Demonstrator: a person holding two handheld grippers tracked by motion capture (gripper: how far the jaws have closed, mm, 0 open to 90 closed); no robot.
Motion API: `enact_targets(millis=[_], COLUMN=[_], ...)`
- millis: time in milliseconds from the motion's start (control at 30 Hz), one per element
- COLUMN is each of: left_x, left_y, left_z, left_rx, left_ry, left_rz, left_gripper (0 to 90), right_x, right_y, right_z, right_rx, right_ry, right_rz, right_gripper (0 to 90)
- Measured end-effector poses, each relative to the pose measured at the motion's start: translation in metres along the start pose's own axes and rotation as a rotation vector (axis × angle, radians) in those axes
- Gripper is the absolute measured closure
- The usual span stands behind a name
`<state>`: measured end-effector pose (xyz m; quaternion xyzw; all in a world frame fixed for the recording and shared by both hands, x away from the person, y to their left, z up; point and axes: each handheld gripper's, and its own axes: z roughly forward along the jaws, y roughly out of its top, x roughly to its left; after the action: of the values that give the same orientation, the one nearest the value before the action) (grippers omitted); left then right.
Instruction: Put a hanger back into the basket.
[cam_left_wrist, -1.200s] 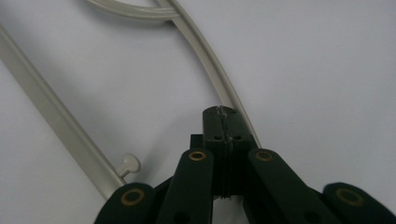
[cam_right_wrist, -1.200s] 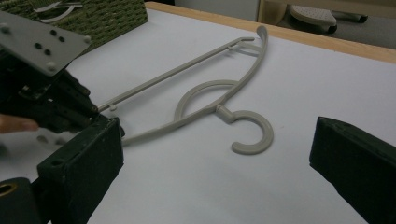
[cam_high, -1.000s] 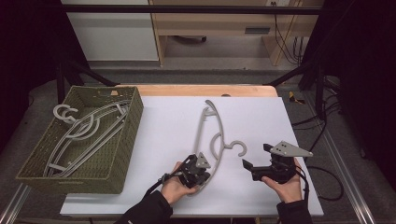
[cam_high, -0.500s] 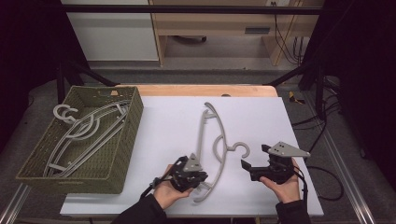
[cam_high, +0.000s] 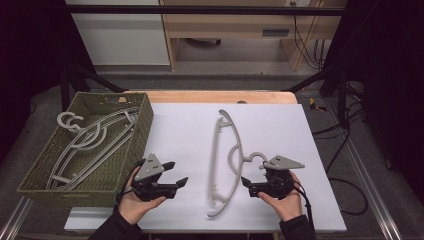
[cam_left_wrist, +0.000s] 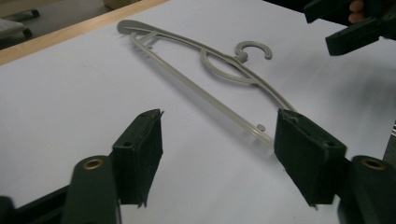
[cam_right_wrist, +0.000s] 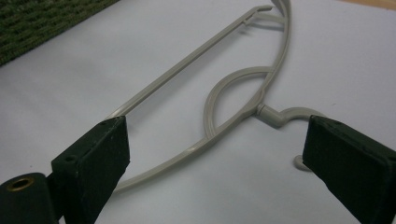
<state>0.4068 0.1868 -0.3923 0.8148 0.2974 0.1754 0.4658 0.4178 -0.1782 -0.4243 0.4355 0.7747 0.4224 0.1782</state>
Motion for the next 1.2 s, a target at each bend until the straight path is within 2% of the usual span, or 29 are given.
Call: enact_targets(millis=[33, 67, 267, 433, 467, 567, 700, 733, 833, 967, 1000, 1200], left_x=[0.001, 0.003, 0.010, 0.016, 0.018, 0.020, 0.025, 0.027, 0.031, 0.031, 0.030, 0.030], left_y=[-0.001, -0.002, 0.001, 0.000, -0.001, -0.002, -0.003, -0.004, -0.004, -0.005, -0.005, -0.004], left_z=[-0.003, -0.006, -0.018, -0.022, -0.022, -0.022, -0.022, -0.023, -0.026, -0.025, -0.025, -0.027], left_rx=[-0.005, -0.011, -0.041, -0.062, -0.064, -0.062, -0.059, -0.058, -0.067, -0.063, -0.060, -0.064], left_ry=[0.011, 0.013, 0.026, 0.047, 0.048, 0.049, 0.057, 0.062, 0.073, 0.072, 0.072, 0.075], left_rz=[0.001, 0.000, -0.021, -0.035, -0.040, -0.043, -0.051, -0.052, -0.066, -0.069, -0.065, -0.061], left_gripper=[23.6, 22.0, 12.8, 11.3, 11.3, 10.8, 10.8, 10.8, 11.0, 11.3, 11.3, 11.4], right_x=[0.001, 0.004, 0.017, 0.025, 0.026, 0.026, 0.029, 0.029, 0.031, 0.031, 0.031, 0.024], right_y=[-0.001, -0.002, -0.007, -0.014, -0.015, -0.019, -0.021, -0.022, -0.022, -0.022, -0.021, -0.021], right_z=[0.003, 0.007, 0.027, 0.046, 0.049, 0.057, 0.063, 0.064, 0.066, 0.065, 0.064, 0.058], right_rx=[0.007, 0.016, 0.063, 0.129, 0.141, 0.176, 0.195, 0.202, 0.209, 0.213, 0.216, 0.238], right_ry=[-0.005, -0.004, 0.001, -0.016, -0.021, -0.038, -0.043, -0.046, -0.063, -0.081, -0.080, -0.082], right_rz=[-0.010, 0.006, 0.028, 0.008, 0.016, 0.005, 0.013, -0.006, -0.024, -0.020, -0.007, 0.008], right_gripper=[8.6, 9.0, 15.4, 21.9, 23.2, 25.0, 29.7, 31.1, 34.7, 41.1, 42.1, 51.1])
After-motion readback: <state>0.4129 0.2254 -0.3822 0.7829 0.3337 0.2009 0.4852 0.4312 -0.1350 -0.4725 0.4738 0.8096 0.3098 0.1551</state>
